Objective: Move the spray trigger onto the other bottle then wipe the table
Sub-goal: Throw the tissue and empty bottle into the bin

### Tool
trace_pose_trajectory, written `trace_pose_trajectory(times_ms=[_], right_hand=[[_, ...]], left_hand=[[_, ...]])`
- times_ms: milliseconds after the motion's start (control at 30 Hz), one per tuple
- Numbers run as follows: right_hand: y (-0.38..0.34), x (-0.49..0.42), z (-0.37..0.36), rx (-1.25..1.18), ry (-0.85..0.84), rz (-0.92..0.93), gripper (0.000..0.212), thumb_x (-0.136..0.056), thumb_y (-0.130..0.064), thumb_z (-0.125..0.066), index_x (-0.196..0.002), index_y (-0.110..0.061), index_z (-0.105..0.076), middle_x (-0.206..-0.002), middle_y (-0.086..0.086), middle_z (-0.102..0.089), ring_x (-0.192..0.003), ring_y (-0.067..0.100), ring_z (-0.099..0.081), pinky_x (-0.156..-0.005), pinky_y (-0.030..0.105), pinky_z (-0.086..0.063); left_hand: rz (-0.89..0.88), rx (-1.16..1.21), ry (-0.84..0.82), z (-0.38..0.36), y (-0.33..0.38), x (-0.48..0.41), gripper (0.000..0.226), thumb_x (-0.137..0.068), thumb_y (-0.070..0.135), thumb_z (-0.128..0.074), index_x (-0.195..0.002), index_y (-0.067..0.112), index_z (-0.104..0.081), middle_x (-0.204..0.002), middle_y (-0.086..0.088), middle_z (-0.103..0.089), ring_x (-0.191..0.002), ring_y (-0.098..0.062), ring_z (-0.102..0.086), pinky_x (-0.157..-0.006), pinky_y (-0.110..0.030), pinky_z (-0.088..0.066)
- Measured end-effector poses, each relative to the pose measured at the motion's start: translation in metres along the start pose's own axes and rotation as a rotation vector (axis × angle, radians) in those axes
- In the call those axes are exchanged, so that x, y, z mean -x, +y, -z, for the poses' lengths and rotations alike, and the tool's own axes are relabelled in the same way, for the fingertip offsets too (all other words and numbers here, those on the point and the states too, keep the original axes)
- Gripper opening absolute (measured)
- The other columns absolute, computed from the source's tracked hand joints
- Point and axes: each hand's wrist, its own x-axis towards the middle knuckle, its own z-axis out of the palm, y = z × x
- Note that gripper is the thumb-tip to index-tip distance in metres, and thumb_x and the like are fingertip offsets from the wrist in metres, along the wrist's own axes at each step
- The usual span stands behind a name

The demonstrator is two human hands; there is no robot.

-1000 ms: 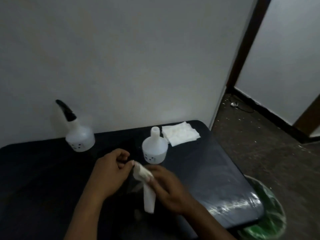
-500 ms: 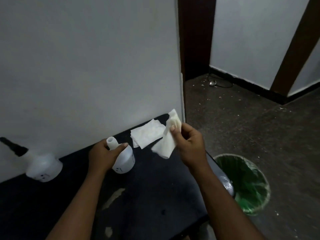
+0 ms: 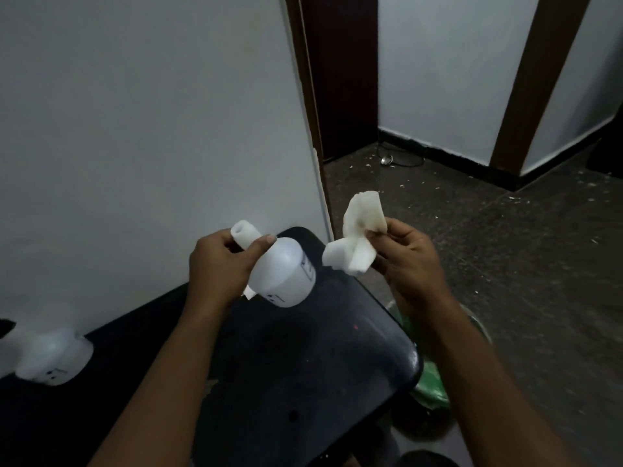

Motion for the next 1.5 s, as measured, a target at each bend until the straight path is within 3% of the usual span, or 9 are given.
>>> trace_pose_trajectory(times_ms=[133,367,467,633,767,867,1000,1200,1500], right_hand=[[-0.019,-0.001,0.041,0.171,-0.146,-0.014,0.029,-0.093,0.006,-0.054,-0.094,-0.016,-0.073,-0.087,-0.001,-0.078,-0.079,0.008,-0.074,-0.068,0.023,-0.059],[-0.033,-0.019,0.123,1.131,-0.212,0.070,0.019,-0.087,-0.010,-0.070,-0.100,-0.023,-0.074,-0.084,-0.015,-0.069,-0.072,-0.003,-0.062,-0.061,0.014,-0.046],[-0.016,-0.025,0.153,1.332,-0.163,0.014,0.020,-0.084,-0.016,-0.074,-0.104,-0.018,-0.074,-0.089,-0.010,-0.069,-0.067,-0.010,-0.053,-0.057,0.010,-0.037],[0.023,-0.028,0.179,1.492,-0.189,-0.174,0.018,-0.088,-0.016,-0.068,-0.104,-0.019,-0.074,-0.102,0.005,-0.077,-0.076,0.012,-0.067,-0.064,0.023,-0.047],[0.046,-0.023,0.189,1.552,-0.369,-0.321,0.063,-0.088,-0.031,-0.070,-0.145,-0.020,-0.044,-0.137,0.011,-0.061,-0.106,0.023,-0.068,-0.091,0.035,-0.053],[0.052,-0.019,0.194,1.609,-0.431,-0.316,0.074,-0.089,-0.031,-0.069,-0.152,-0.021,-0.030,-0.149,0.010,-0.049,-0.130,0.027,-0.053,-0.105,0.038,-0.045],[0.037,-0.015,0.187,1.618,-0.492,-0.279,0.050,-0.093,-0.029,-0.064,-0.140,-0.020,-0.050,-0.138,0.007,-0.060,-0.120,0.021,-0.061,-0.097,0.035,-0.050],[-0.014,-0.011,0.141,1.195,-0.557,-0.030,0.037,-0.091,-0.026,-0.069,-0.126,-0.020,-0.063,-0.120,-0.003,-0.071,-0.101,0.006,-0.069,-0.079,0.013,-0.052],[-0.063,0.011,0.118,1.005,-0.615,0.085,0.050,-0.077,-0.052,-0.074,-0.122,-0.032,-0.063,-0.110,-0.021,-0.061,-0.087,0.004,-0.065,-0.070,0.021,-0.054]], left_hand=[[-0.052,-0.014,-0.077,-0.023,0.030,0.017,0.033,-0.071,0.048,-0.077,-0.088,0.020,-0.074,-0.081,0.005,-0.073,-0.076,-0.012,-0.068,-0.065,-0.031,-0.054],[-0.104,-0.008,-0.176,-0.064,0.057,0.041,0.027,-0.072,0.048,-0.075,-0.087,0.026,-0.071,-0.081,0.014,-0.069,-0.077,-0.004,-0.065,-0.062,-0.027,-0.053],[-0.120,-0.011,-0.193,-0.074,0.062,0.046,0.034,-0.071,0.049,-0.074,-0.091,0.022,-0.072,-0.082,0.011,-0.070,-0.078,-0.006,-0.066,-0.064,-0.029,-0.054],[-0.130,-0.013,-0.215,-0.079,0.067,0.053,0.036,-0.073,0.047,-0.074,-0.095,0.018,-0.072,-0.087,0.005,-0.072,-0.081,-0.011,-0.066,-0.068,-0.031,-0.054],[-0.084,0.011,-0.226,-0.082,0.062,0.060,0.032,-0.073,0.046,-0.075,-0.090,0.019,-0.071,-0.084,0.006,-0.072,-0.080,-0.011,-0.067,-0.068,-0.033,-0.056],[-0.055,0.023,-0.249,-0.088,0.056,0.066,0.029,-0.073,0.045,-0.076,-0.088,0.020,-0.071,-0.082,0.008,-0.072,-0.079,-0.010,-0.067,-0.063,-0.027,-0.052],[-0.076,0.000,-0.242,-0.094,0.056,0.072,0.027,-0.071,0.049,-0.074,-0.084,0.025,-0.071,-0.078,0.013,-0.069,-0.074,-0.004,-0.064,-0.058,-0.020,-0.044],[-0.121,-0.024,-0.250,-0.107,0.063,0.077,0.022,-0.070,0.046,-0.078,-0.071,0.037,-0.059,-0.073,0.021,-0.063,-0.070,0.003,-0.061,-0.055,-0.015,-0.043],[-0.153,0.026,-0.262,-0.121,0.067,0.090,0.066,-0.056,0.049,-0.082,-0.110,0.030,-0.050,-0.082,0.015,-0.065,-0.074,0.006,-0.062,-0.055,-0.009,-0.045]])
